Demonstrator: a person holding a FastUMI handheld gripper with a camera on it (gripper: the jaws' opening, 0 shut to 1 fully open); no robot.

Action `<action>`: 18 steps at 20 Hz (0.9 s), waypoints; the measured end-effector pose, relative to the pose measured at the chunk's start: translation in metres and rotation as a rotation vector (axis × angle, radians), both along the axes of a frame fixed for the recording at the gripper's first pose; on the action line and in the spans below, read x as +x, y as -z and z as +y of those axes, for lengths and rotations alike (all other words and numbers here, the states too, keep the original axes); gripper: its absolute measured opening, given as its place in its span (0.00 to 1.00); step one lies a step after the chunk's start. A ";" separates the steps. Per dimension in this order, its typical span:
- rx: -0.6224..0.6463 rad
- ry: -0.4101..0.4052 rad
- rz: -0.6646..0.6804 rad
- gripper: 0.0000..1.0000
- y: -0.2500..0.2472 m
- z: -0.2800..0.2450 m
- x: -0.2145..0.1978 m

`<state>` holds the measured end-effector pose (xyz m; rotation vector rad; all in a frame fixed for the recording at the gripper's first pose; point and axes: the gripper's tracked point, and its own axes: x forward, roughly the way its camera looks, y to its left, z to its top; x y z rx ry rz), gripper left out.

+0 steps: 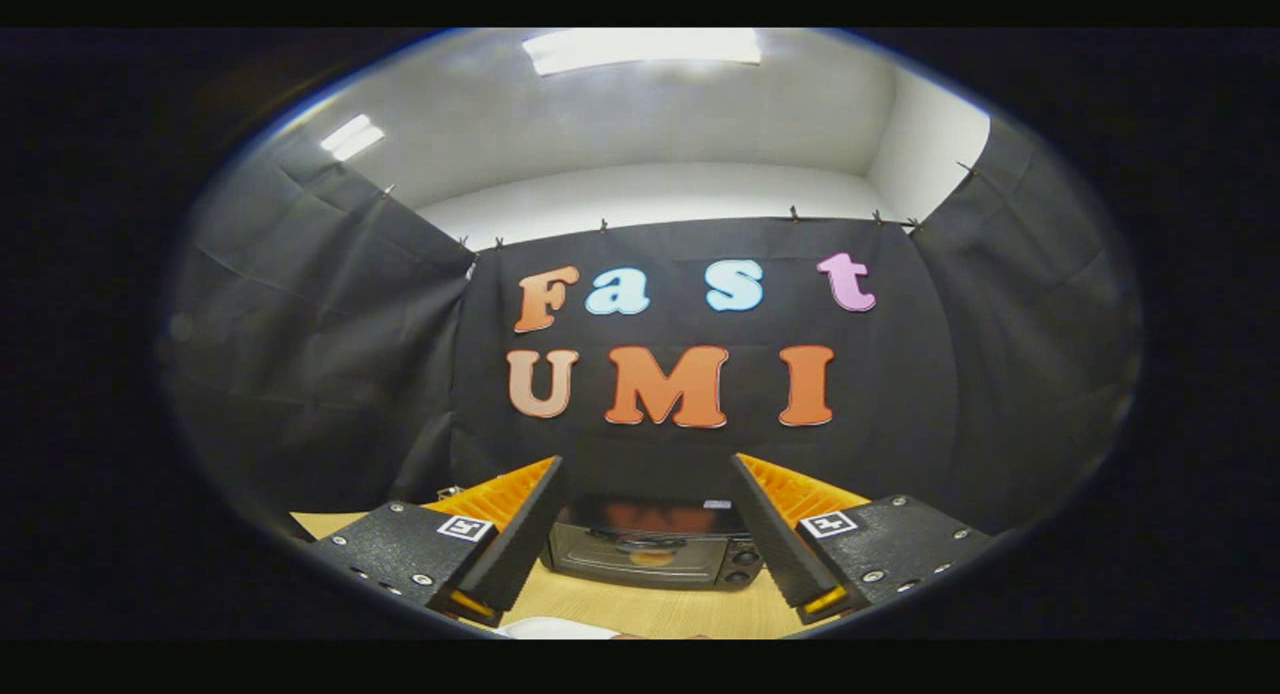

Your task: Open the toaster oven, put the food inside, and close the toaster oven door.

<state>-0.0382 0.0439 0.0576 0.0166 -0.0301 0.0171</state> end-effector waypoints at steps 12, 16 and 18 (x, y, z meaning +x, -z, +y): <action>0.064 -0.035 -0.050 0.96 -0.011 -0.013 -0.002; 0.066 -0.045 -0.040 0.96 -0.003 -0.013 0.001; 0.058 -0.045 -0.037 0.96 0.000 -0.014 0.002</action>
